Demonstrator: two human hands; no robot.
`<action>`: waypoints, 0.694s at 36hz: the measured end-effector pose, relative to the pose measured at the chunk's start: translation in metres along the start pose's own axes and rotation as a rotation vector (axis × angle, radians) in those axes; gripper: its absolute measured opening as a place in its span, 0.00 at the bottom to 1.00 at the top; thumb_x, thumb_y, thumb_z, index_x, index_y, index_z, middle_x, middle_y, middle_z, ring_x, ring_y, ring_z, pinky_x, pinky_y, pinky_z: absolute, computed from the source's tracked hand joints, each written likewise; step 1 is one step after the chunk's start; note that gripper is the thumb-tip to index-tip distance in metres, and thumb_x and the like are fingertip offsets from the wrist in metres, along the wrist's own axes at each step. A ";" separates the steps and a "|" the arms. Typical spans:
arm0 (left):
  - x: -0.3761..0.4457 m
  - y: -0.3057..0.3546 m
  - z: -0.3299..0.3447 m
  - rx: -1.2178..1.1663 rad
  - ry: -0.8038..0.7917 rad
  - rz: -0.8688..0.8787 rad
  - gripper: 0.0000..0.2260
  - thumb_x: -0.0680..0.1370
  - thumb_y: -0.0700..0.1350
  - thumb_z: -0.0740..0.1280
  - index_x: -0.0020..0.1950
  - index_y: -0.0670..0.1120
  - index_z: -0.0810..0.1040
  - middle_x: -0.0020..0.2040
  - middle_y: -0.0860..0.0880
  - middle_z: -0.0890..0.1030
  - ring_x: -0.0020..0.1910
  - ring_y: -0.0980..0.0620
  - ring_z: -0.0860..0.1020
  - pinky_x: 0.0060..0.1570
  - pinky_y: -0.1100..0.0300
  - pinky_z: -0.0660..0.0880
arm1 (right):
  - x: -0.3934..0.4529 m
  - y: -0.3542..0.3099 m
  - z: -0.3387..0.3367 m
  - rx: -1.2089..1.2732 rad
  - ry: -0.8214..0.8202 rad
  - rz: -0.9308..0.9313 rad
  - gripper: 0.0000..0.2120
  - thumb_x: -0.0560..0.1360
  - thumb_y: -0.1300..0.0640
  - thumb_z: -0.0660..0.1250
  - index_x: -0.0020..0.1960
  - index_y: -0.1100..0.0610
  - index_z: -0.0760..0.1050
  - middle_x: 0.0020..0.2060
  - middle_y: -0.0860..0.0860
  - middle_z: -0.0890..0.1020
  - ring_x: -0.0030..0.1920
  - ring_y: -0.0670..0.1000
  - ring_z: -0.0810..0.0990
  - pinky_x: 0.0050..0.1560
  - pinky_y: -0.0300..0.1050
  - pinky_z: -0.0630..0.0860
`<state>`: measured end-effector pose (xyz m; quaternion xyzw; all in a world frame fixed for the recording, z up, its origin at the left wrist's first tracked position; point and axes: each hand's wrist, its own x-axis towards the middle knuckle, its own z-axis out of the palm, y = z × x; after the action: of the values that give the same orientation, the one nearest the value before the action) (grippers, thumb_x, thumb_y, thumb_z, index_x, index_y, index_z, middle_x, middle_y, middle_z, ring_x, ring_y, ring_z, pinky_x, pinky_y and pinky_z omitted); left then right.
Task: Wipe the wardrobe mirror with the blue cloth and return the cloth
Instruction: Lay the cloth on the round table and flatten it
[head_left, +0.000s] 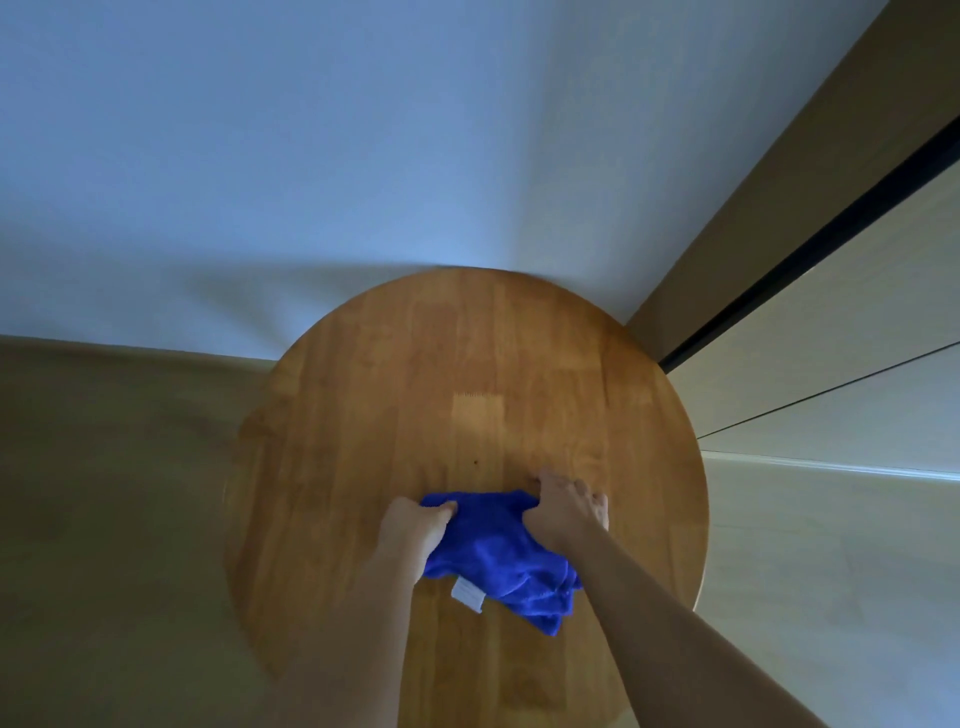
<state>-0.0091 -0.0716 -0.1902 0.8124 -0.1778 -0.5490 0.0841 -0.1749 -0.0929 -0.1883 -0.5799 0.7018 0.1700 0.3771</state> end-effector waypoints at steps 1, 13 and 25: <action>0.001 0.001 -0.001 -0.051 -0.035 -0.033 0.18 0.74 0.46 0.71 0.57 0.36 0.73 0.40 0.45 0.75 0.42 0.47 0.76 0.45 0.53 0.74 | -0.002 0.000 -0.001 -0.035 -0.001 -0.020 0.22 0.71 0.59 0.57 0.64 0.52 0.70 0.59 0.51 0.76 0.64 0.53 0.69 0.65 0.48 0.58; -0.002 0.011 -0.014 0.240 -0.015 0.515 0.09 0.74 0.39 0.67 0.45 0.53 0.72 0.45 0.53 0.78 0.45 0.54 0.76 0.47 0.57 0.76 | -0.013 -0.001 -0.013 0.172 0.132 -0.122 0.13 0.73 0.61 0.61 0.56 0.53 0.67 0.45 0.47 0.75 0.47 0.49 0.73 0.52 0.46 0.69; 0.018 0.032 -0.012 -0.088 0.106 0.494 0.28 0.79 0.49 0.63 0.76 0.48 0.54 0.70 0.49 0.68 0.66 0.47 0.70 0.63 0.52 0.70 | 0.016 -0.012 -0.040 0.316 0.385 -0.105 0.27 0.76 0.63 0.62 0.73 0.52 0.59 0.66 0.48 0.69 0.65 0.51 0.67 0.55 0.44 0.71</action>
<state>0.0019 -0.1090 -0.1909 0.7676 -0.3419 -0.4755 0.2603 -0.1769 -0.1339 -0.1714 -0.5709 0.7476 -0.0753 0.3309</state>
